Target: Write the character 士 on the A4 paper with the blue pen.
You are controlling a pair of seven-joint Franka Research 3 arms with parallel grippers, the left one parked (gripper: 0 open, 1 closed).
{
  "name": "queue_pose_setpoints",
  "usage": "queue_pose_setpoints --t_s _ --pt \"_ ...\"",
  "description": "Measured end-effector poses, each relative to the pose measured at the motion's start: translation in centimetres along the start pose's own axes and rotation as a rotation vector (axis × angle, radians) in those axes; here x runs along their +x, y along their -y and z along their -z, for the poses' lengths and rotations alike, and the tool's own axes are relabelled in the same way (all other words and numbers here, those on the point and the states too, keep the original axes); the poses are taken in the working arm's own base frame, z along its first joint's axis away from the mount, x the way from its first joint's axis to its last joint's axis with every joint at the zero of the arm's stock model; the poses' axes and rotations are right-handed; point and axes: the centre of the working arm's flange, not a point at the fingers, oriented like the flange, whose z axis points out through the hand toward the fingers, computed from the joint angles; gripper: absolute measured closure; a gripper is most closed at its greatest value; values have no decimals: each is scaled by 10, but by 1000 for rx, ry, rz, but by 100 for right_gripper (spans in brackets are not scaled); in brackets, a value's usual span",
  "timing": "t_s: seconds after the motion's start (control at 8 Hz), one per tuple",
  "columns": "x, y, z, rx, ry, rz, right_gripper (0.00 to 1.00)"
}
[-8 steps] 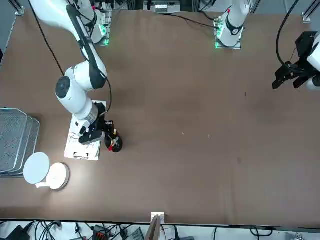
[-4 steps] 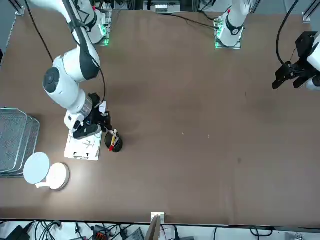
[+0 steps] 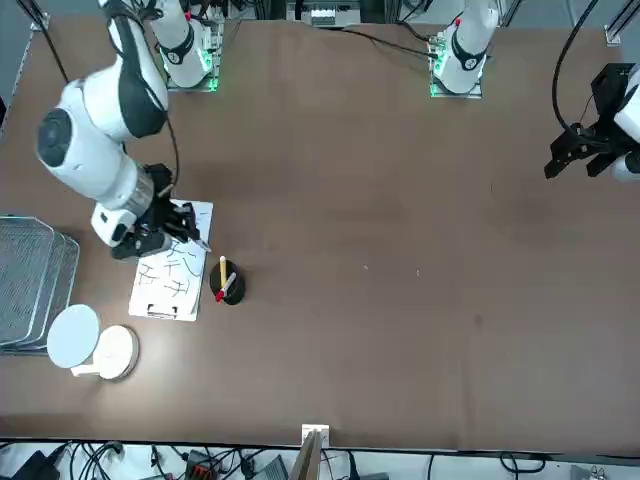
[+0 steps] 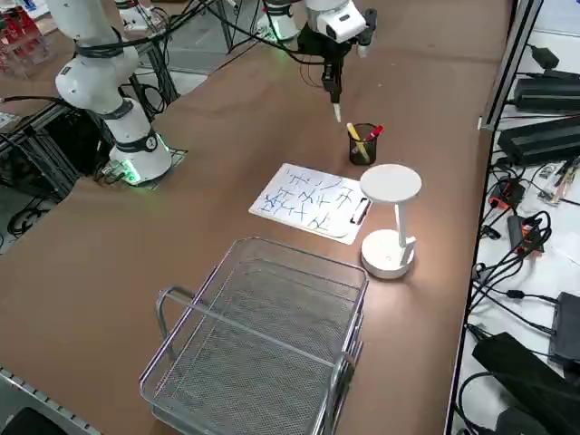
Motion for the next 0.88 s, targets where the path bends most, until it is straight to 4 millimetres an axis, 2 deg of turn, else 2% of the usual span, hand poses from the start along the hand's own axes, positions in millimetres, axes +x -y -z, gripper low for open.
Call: queue_pose_setpoints --t_s 0.25,0.38,0.62,0.88 --pt "-6 -22 14 -20 16 -26 79" --pt "-10 -32 10 -59 35 -23 79" --pt "-20 -55 -12 -133 85 -42 79" --pt "-23 -70 -28 -220 101 -73 79"
